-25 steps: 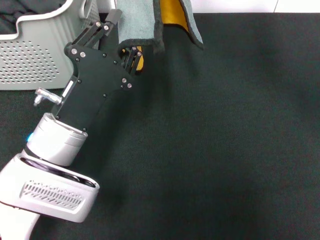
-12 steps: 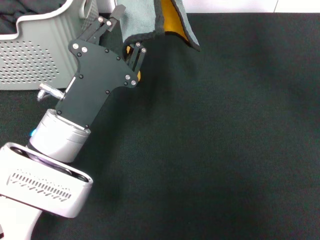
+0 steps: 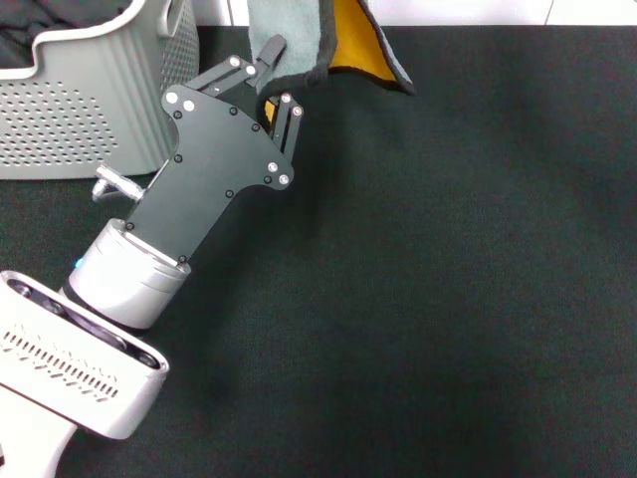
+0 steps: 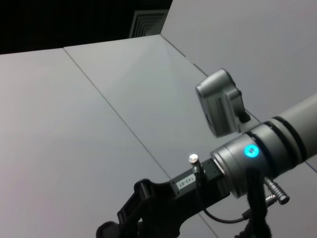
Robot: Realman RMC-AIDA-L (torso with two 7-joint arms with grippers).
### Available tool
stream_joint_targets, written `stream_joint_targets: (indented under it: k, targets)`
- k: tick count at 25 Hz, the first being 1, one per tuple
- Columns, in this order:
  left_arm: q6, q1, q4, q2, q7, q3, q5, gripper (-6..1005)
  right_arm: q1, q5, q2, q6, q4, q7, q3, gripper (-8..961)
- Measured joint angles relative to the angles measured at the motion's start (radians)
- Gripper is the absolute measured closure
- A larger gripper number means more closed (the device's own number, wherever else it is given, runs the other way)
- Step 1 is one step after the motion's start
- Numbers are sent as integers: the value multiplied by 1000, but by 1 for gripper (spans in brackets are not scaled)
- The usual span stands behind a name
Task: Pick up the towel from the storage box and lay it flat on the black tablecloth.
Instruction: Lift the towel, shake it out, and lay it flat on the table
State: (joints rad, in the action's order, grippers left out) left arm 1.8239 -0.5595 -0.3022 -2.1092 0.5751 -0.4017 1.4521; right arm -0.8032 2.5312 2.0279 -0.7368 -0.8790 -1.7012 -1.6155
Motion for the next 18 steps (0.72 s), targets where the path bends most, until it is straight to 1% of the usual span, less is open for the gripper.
stream_joint_targets:
  k: [1, 9, 15, 18]
  targets:
    - [0, -1, 0, 0, -2, 0, 4, 845, 0, 0, 0, 0, 2, 0, 0, 946]
    - [1, -4, 0, 0, -14, 1, 17, 842, -2, 0, 0, 0, 28, 0, 3, 946]
    - [0, -3, 10, 1, -51, 6, 15, 841, 2, 0, 0, 1, 27, 0, -2, 946]
    - [5, -3, 11, 2, -101, 9, 16, 834, -2, 0, 0, 1, 36, 0, -2, 946]
